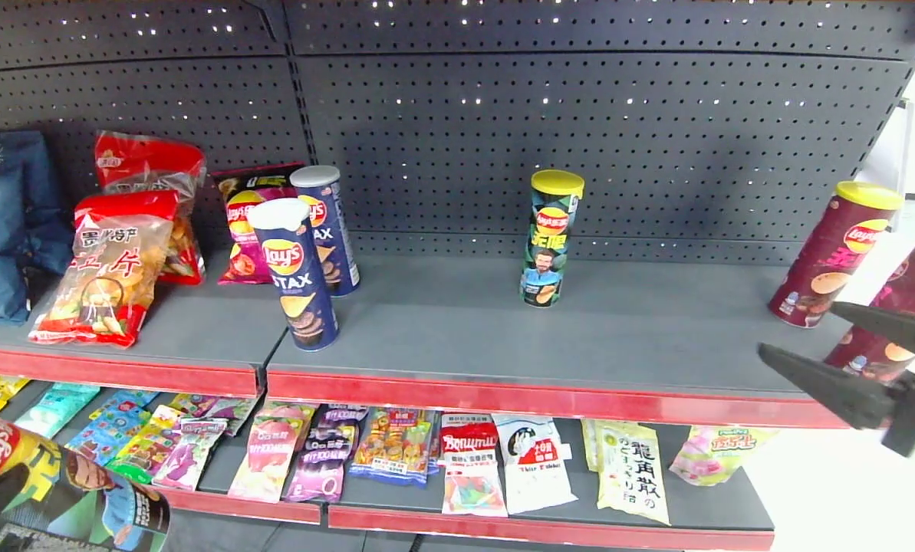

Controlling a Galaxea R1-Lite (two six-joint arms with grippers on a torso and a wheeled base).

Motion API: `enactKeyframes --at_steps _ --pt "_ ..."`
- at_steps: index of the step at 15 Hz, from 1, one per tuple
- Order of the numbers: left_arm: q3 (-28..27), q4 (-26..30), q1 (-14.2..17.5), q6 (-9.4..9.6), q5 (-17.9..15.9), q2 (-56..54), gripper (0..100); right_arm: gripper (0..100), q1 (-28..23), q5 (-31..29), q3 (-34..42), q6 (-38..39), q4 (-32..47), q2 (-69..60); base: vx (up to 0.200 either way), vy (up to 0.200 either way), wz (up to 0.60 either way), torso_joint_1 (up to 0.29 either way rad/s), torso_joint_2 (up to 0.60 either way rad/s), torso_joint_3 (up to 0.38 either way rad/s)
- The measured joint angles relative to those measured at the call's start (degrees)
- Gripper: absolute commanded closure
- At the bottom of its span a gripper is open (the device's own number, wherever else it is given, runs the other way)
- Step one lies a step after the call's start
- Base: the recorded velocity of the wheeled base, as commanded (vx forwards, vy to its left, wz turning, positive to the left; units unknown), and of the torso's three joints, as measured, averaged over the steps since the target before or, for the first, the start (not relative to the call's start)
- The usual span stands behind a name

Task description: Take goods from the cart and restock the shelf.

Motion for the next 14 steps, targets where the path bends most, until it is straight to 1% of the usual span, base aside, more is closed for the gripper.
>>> enactKeyframes --at_steps 2,3,5,6,9,11,14 --pt "0.1 0.1 0.0 -0.02 0.4 0.3 100 0 2.5 0.4 -6.6 -0.2 -6.9 13.7 0.0 0.0 0.0 0.0 0.0 0.0" --pt "0.1 0.1 0.0 -0.07 0.8 0.4 100 0 3.5 0.4 -11.3 -0.2 -9.8 20.2 0.0 0.0 0.0 0.0 0.0 0.0" --pt "0.1 0.2 0.1 -0.11 1.1 0.5 100 0 5.0 0.3 -19.1 0.7 -13.2 30.0 0.0 0.0 0.0 0.0 0.0 0.0" --pt "0.1 0.1 0.1 -0.11 1.2 0.5 100 0 5.7 0.3 -21.8 1.6 -13.8 33.4 0.0 0.0 0.0 0.0 0.0 0.0" --pt "0.1 0.2 0.1 -0.11 1.3 0.6 100 0 7.5 0.0 -27.0 2.4 -14.1 40.3 0.0 0.0 0.0 0.0 0.0 0.0" --pt "0.0 0.2 0.1 -0.11 1.3 0.7 100 0 7.8 -1.3 -29.3 2.4 -14.2 43.3 0.0 0.0 0.0 0.0 0.0 0.0" --pt "-0.2 0.2 0.2 -0.11 2.5 0.8 100 0 7.7 -2.9 -33.0 2.5 -14.3 46.9 0.0 0.0 0.0 0.0 0.0 0.0"
